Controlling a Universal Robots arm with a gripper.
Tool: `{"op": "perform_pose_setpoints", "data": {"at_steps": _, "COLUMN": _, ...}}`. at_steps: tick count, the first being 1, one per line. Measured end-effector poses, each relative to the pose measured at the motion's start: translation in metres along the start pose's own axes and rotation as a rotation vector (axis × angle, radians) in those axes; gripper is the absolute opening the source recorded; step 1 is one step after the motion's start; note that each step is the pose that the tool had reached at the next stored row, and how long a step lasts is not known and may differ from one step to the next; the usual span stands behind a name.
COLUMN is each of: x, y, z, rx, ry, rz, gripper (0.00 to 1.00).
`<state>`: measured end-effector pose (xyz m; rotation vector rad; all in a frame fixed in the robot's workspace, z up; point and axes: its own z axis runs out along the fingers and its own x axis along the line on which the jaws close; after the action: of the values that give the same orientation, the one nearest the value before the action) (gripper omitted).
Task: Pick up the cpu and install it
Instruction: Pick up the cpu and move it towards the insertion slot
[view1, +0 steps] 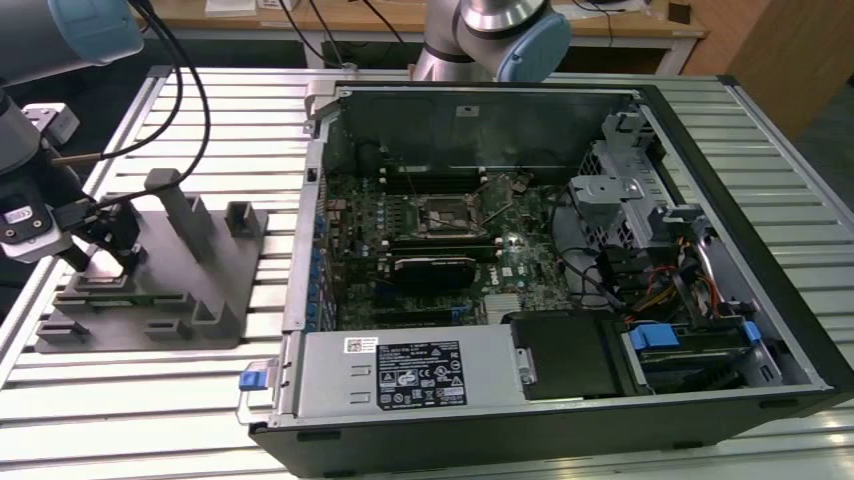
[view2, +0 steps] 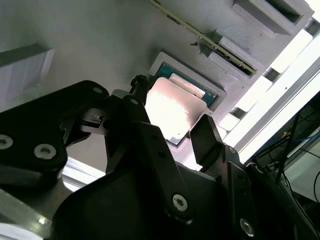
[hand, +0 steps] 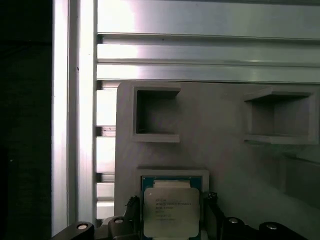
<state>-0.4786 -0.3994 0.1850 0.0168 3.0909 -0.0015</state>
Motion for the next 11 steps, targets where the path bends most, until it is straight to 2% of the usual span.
{"op": "perform_pose_setpoints", "data": {"at_steps": 11, "x": 0.0001, "y": -0.0016, "z": 0.0023, "rx": -0.0014, "ry": 0.0, "rz": 0.0, "gripper": 0.62}}
